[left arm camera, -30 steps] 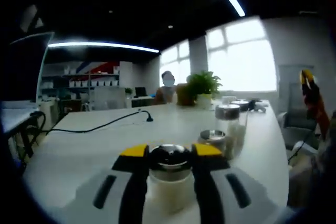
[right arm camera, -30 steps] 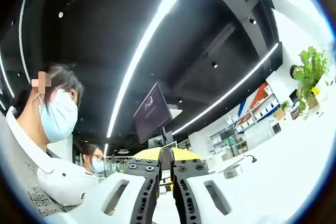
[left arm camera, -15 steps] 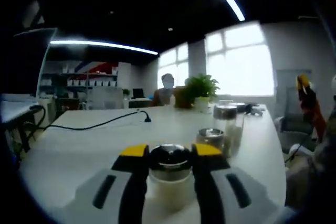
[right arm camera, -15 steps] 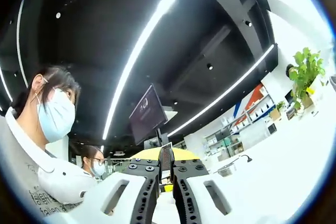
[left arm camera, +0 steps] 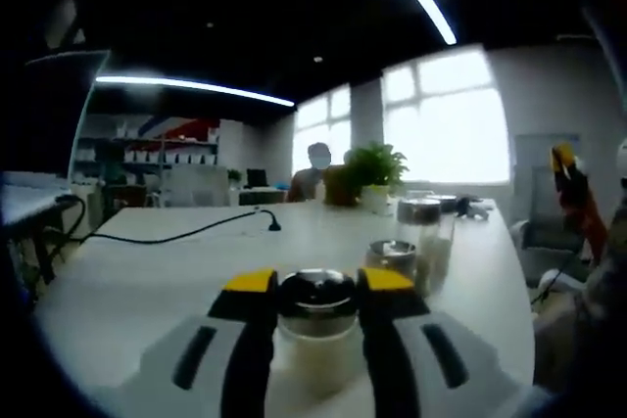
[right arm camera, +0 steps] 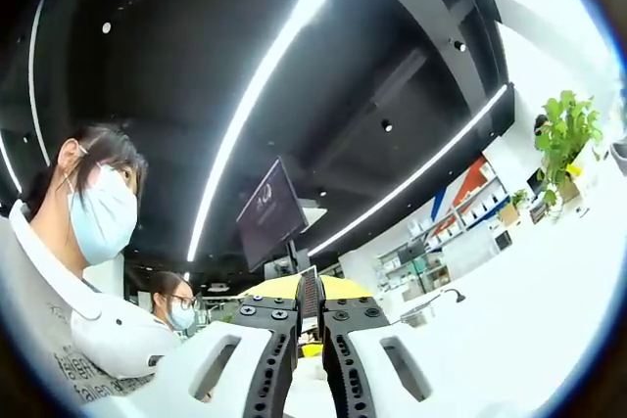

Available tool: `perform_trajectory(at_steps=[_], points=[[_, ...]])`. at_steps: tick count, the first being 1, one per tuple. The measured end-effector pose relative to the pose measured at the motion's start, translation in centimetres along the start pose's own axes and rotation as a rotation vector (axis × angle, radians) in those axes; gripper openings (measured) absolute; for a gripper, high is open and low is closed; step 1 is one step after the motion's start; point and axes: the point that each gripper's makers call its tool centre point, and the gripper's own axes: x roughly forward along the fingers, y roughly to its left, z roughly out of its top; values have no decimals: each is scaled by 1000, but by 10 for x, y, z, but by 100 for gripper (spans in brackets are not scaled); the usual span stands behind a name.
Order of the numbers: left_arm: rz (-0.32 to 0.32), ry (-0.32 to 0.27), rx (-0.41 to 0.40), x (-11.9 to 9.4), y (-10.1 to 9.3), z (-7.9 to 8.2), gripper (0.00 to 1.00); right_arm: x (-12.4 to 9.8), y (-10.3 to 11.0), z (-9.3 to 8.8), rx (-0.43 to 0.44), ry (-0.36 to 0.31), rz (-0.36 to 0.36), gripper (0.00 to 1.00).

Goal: Rotate the seasoning bottle until the label or dispensing opening points toward the visible target arrow and the bottle remains upright within the marked orientation range

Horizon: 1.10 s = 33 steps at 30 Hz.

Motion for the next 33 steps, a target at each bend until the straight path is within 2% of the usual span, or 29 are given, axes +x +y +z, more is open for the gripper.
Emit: perform_trajectory(at_steps=[9, 13, 19, 23, 30, 31, 33], points=[[-2, -3, 32, 0, -1, -1, 34, 0, -4, 2, -15, 4, -19, 3], [22, 6, 116, 0, -3, 1, 34, 3, -3, 3, -14, 7, -13, 3], [24, -2, 95, -1, -3, 4, 34, 5, 3, 6, -26, 4, 7, 3], [31, -2, 118, 0, -5, 4, 34, 0, 1, 8, -20, -9, 0, 3], [-16, 11, 107, 3, -9, 3, 34, -3, -3, 9, -23, -11, -12, 3], [-32, 16, 108, 3, -9, 3, 34, -4, -3, 9, -22, -14, -14, 3], [-103, 39, 108, 2, -13, 2, 34, -5, -7, 6, -12, -12, -23, 3]])
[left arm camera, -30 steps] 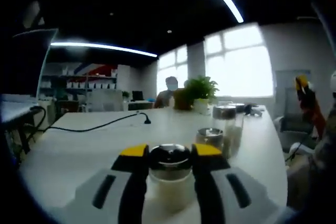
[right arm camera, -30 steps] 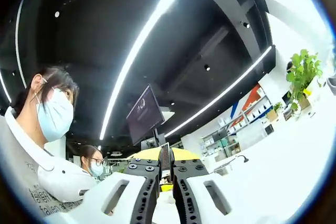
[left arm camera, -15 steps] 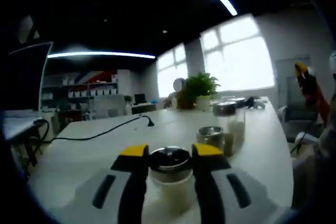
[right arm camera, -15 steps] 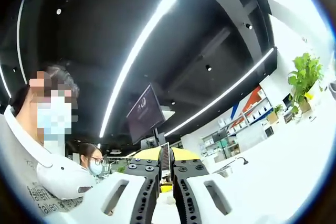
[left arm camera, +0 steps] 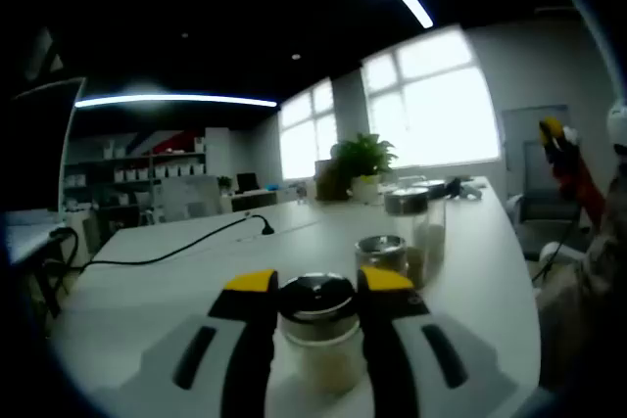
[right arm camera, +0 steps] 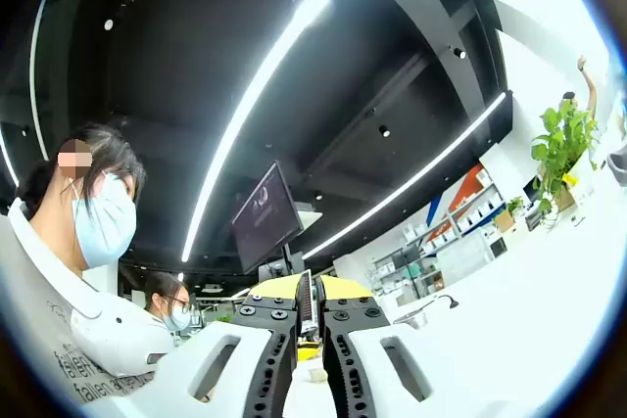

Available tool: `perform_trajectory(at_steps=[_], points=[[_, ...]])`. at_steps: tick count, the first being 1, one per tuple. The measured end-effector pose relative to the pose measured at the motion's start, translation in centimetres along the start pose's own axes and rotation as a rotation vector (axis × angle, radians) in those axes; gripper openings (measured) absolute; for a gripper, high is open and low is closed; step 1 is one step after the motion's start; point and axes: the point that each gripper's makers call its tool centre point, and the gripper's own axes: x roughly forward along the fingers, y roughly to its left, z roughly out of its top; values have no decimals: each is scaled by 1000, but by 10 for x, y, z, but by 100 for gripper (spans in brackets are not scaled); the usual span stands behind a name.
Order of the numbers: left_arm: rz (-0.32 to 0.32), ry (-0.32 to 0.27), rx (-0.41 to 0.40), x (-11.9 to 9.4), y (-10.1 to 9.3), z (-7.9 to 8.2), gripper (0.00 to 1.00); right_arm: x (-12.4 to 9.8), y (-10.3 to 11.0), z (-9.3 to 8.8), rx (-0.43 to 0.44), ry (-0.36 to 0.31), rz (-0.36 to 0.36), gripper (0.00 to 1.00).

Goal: Rotate the seasoning bottle until the label or dispensing opening points toward the visible target arrow and the bottle remains upright within the marked orientation range

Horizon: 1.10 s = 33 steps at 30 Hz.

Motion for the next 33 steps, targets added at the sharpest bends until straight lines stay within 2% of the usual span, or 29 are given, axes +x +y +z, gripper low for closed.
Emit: perform_trajectory(at_steps=[6, 12, 18, 20, 21, 22, 24, 25, 27, 29, 31, 33], points=[[-181, 44, 26, -3, -8, -1, 34, 4, -1, -10, 9, 35, 3, 3], [-317, 50, 137, 3, -13, -5, 34, 12, 1, -15, 18, 41, 14, 3], [-400, 68, 88, 3, -15, -6, 34, 17, 9, -14, -9, 60, 31, 3], [-364, 91, -9, 4, -12, -8, 35, 17, 9, -12, -15, 54, 35, 3], [-352, 63, 14, 4, -13, -5, 38, 17, 10, -11, -18, 49, 35, 3], [-339, 3, 23, 3, -14, 4, 42, 17, 9, -11, -19, 46, 33, 3], [-324, -62, -39, -2, -18, 16, 51, 16, 8, -12, -20, 52, 32, 3], [-306, -91, -66, -4, -18, 22, 52, 16, 8, -12, -23, 54, 30, 3], [-235, -88, -64, -6, -12, 24, 50, 17, 8, -10, -28, 58, 29, 3], [-149, -91, -8, -9, -7, 28, 49, 17, 11, -9, -34, 55, 35, 3], [-104, -115, -6, -12, -7, 38, 47, 17, 13, -7, -36, 48, 41, 3], [-23, -171, -41, -15, 3, 56, 42, 16, 13, -7, -33, 45, 45, 3]])
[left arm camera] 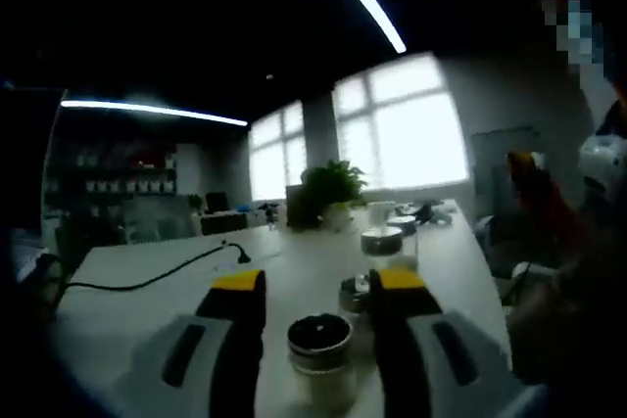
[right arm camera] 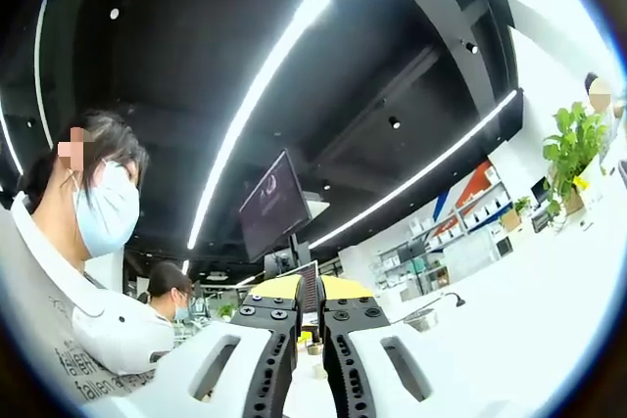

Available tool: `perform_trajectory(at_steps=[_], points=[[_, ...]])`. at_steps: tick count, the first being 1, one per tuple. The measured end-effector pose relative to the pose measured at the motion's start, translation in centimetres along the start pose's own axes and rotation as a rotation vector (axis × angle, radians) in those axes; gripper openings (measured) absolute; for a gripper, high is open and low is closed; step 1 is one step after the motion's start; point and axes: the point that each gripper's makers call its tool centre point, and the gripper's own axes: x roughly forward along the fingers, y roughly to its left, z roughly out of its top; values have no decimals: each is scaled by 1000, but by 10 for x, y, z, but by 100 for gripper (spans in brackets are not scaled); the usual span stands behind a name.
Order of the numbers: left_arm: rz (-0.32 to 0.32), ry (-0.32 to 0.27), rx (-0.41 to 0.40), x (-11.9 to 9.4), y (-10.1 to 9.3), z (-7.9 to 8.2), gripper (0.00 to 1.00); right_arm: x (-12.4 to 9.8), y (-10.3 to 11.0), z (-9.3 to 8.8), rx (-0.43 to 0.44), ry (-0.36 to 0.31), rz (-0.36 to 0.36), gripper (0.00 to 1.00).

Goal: Rotate the seasoning bottle until the label or dispensing opening points toward the visible target arrow and the bottle remains upright within the marked orientation range

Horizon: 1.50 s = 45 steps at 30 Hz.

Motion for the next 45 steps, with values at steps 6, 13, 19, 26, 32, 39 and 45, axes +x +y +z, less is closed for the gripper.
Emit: perform_trajectory(at_steps=[6, 13, 19, 26, 32, 39, 45], points=[[85, 34, -69, -7, 8, 3, 40, -4, -2, -2, 11, 0, -5, 3], [76, 154, -46, 3, -2, -30, 45, -5, -6, 0, 20, -16, -18, 3], [106, 184, -22, 8, -3, -46, 20, -5, -7, -7, 31, 6, -19, 3], [114, 192, 29, 13, -10, -46, 27, -16, -4, 5, 7, -16, -25, 3], [170, 225, 77, 11, -5, -52, 36, -23, -8, 11, 19, -42, -38, 3], [206, 248, 178, 20, -3, -67, 36, -24, -6, 18, -3, -56, -35, 3], [137, 216, 84, 22, -8, -68, 36, -24, -7, 16, -4, -48, -37, 3]])
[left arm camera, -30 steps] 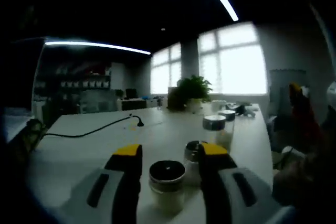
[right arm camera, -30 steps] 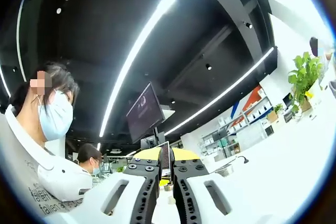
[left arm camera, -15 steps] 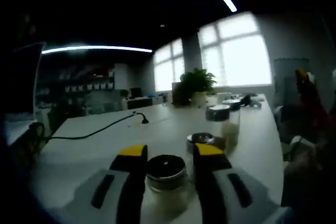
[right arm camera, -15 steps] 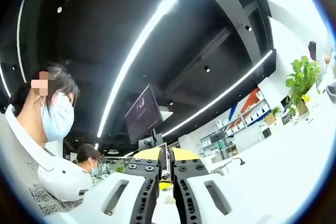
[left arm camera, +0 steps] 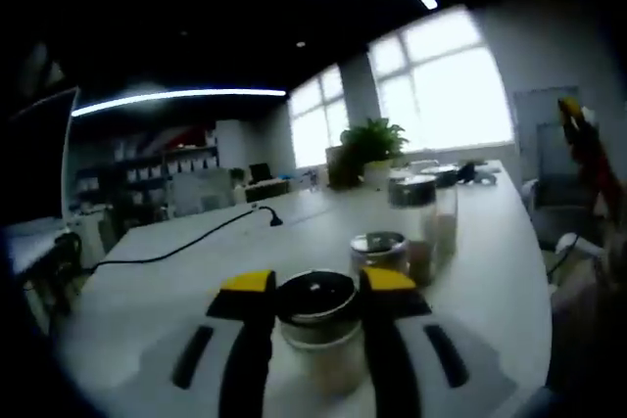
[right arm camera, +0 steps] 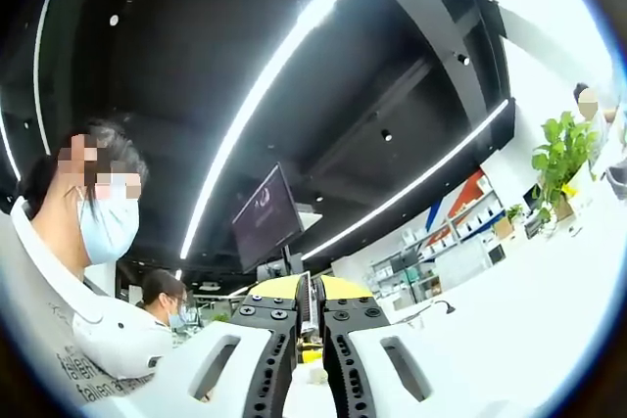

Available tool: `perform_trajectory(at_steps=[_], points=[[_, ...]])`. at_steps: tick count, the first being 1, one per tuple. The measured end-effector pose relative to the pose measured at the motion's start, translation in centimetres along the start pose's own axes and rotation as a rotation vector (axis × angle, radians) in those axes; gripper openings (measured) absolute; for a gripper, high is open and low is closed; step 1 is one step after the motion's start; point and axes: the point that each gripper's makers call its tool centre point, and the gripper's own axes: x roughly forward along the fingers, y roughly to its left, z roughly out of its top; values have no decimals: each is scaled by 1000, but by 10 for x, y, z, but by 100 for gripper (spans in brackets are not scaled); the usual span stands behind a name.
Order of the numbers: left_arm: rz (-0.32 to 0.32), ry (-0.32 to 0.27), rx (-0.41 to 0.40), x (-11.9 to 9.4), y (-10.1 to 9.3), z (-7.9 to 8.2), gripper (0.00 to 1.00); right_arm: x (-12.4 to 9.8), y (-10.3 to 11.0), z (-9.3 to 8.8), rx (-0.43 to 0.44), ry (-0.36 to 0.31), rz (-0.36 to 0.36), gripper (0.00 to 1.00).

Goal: Rotate the seasoning bottle until the label or dispensing opening points toward the visible target arrow and the bottle remains upright within the marked orientation range

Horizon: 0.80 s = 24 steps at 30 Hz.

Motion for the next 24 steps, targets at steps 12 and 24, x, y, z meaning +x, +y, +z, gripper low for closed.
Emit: perform_trajectory(at_steps=[12, 24], points=[[-260, 11, 32, -6, -10, -1, 35, -2, -3, -5, 9, 11, -6, 3], [-550, 52, 54, -13, -15, -7, 35, 3, 3, -9, -20, 21, 26, 3]])
